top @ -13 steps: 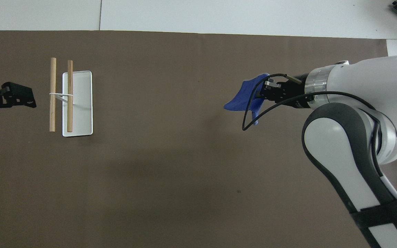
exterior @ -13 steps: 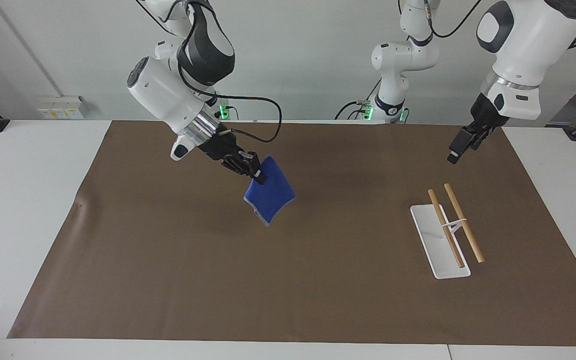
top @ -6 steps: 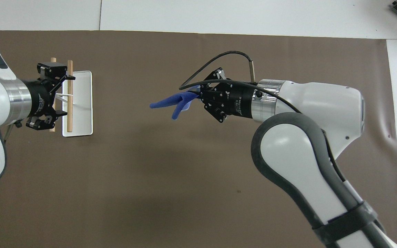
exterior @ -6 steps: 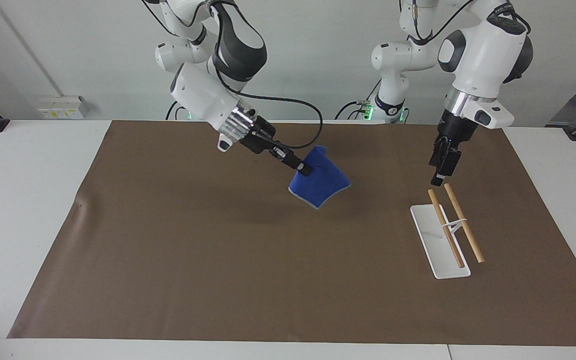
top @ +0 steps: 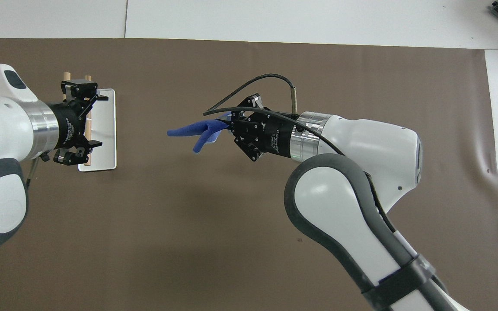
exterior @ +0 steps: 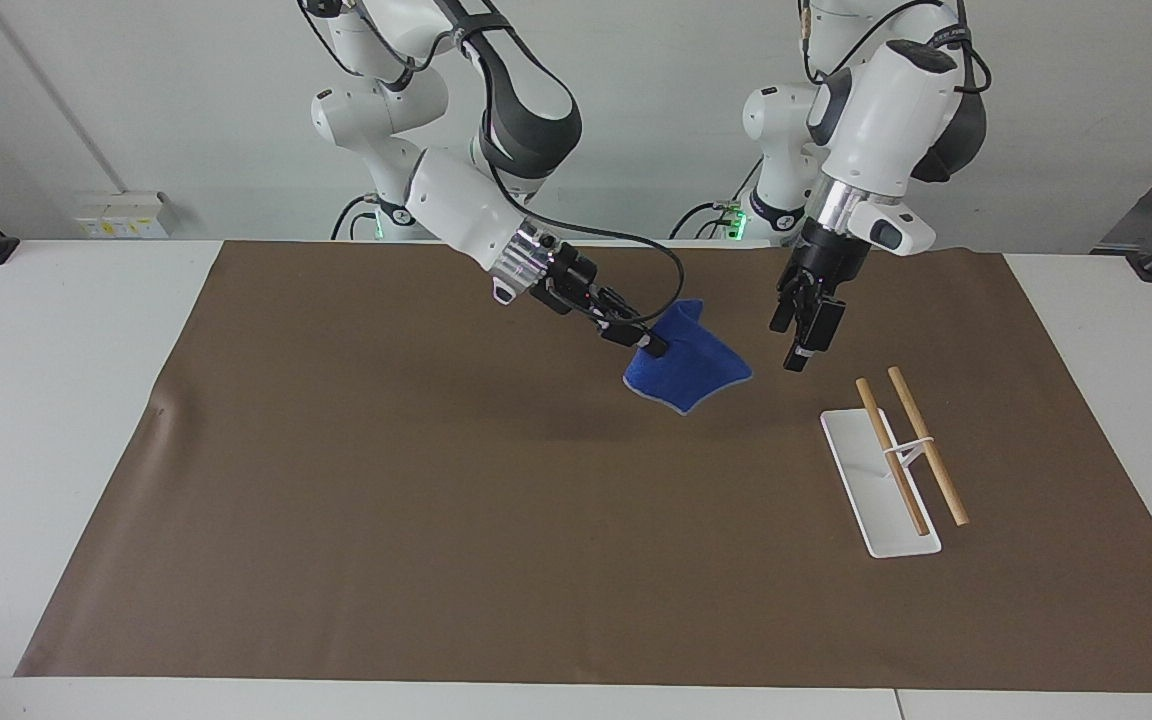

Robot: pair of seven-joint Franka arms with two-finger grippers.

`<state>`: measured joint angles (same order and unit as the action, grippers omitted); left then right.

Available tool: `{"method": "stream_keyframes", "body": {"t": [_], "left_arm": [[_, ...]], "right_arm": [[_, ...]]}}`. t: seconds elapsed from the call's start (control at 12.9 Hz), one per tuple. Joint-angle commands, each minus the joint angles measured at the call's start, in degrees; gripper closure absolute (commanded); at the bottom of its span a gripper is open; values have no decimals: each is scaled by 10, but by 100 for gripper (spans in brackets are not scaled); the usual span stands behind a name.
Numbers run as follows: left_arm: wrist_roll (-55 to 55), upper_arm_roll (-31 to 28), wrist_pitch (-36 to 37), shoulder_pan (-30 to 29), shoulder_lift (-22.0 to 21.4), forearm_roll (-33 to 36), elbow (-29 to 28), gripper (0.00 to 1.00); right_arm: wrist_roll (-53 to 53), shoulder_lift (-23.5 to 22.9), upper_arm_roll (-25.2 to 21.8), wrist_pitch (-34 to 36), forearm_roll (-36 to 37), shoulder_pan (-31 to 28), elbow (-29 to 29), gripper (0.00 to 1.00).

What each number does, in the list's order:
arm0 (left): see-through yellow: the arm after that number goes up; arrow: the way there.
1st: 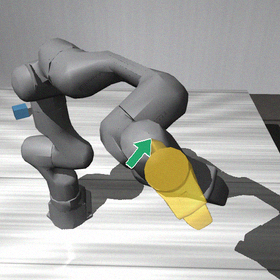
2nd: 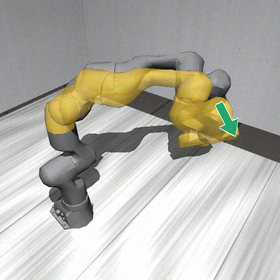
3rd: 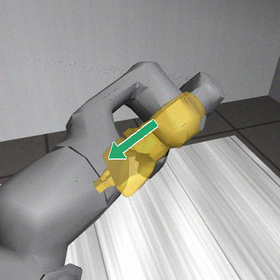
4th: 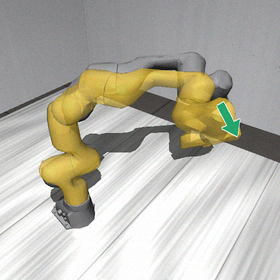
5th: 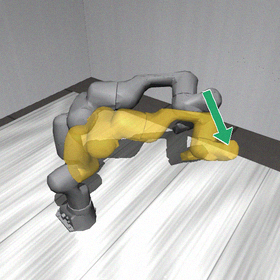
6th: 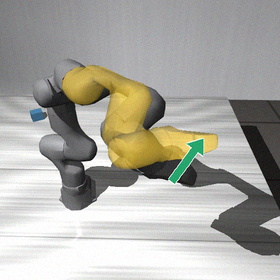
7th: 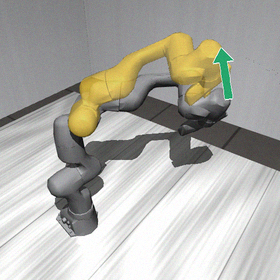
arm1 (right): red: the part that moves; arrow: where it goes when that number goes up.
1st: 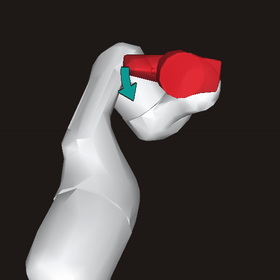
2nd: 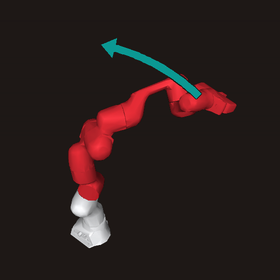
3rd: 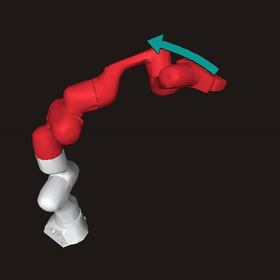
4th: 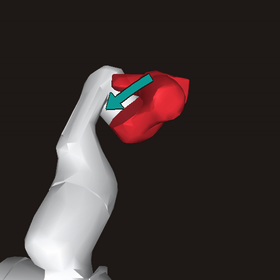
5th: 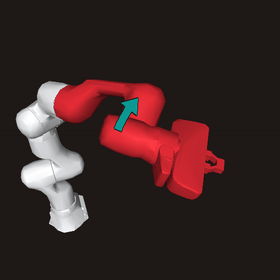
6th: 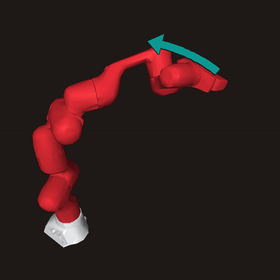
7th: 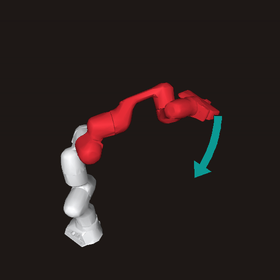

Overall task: Right arm passes towel to left arm to hang
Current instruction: 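Grasp the towel with the left gripper and open the right gripper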

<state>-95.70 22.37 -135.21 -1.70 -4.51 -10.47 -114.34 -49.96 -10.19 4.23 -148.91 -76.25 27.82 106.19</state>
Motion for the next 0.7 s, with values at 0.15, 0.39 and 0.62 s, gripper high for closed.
{"method": "stream_keyframes", "body": {"t": [0.15, 0.39, 0.62], "left_arm": [[-18, 12, -86, 11, 62, -10, -8, 0], [-12, 12, -123, 12, 74, -10, -8, 5], [-5, 12, -124, 11, 76, -9, -6, 64]], "right_arm": [[-7, 1, 1, -35, -37, 20, -6, 100], [-4, 1, 1, -35, -37, 19, -5, 100], [-4, 1, 1, -36, -37, 19, -5, 100]]}}
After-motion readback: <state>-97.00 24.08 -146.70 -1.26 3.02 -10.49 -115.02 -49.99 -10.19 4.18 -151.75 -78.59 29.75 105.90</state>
